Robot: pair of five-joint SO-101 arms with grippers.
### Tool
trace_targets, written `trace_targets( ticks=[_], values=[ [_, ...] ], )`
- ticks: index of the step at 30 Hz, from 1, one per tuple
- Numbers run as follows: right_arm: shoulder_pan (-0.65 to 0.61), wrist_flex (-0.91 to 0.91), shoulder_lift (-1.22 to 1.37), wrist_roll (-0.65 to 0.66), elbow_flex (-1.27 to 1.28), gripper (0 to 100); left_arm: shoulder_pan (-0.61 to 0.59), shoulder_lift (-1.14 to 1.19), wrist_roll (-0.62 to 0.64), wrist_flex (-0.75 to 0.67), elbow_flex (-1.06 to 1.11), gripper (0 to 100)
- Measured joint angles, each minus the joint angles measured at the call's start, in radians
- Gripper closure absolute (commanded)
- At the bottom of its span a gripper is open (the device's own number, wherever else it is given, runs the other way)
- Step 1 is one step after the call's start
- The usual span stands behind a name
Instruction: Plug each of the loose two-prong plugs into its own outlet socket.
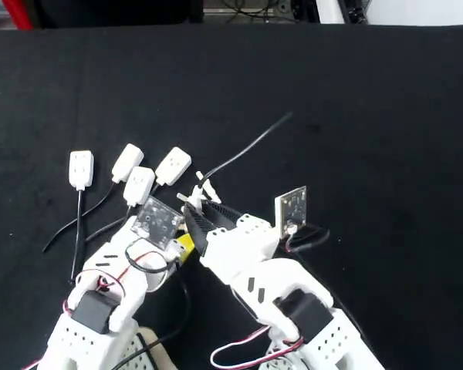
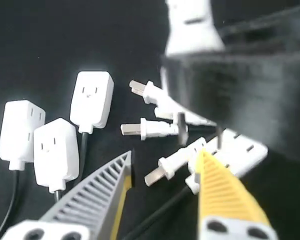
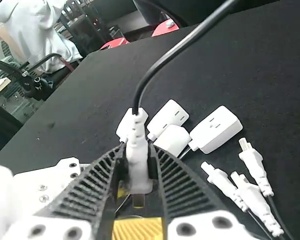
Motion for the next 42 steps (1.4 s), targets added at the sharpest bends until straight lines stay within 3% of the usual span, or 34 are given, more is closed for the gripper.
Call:
trace_targets(
  ticks=[9,19,30,33,37,42],
  values=[
    [-0.058,0.115,-0.006,-0.003,-0.052,98.6,-0.121,0.003,0.229,-0.147,-0.002,78],
    [-0.072,0.224,-0.006,0.0,-0.109,98.6,-0.155,0.003,0.245,-0.155,-0.002,78],
    [-0.087,0.324,-0.006,0.114,-0.161,98.6,-0.183,0.002,0.245,-0.157,-0.002,78],
    [-0.005,0.334,-0.006,0.167,-0.175,98.6,-0.206,0.0,0.183,-0.14,-0.003,79],
    [0.129,0.336,0.038,0.238,-0.256,98.6,-0.336,0.0,0.04,-0.012,-0.043,79],
    [0.209,0.336,0.394,0.339,-0.416,98.6,-0.644,0.0,-0.029,0.175,-0.226,79]
  ],
)
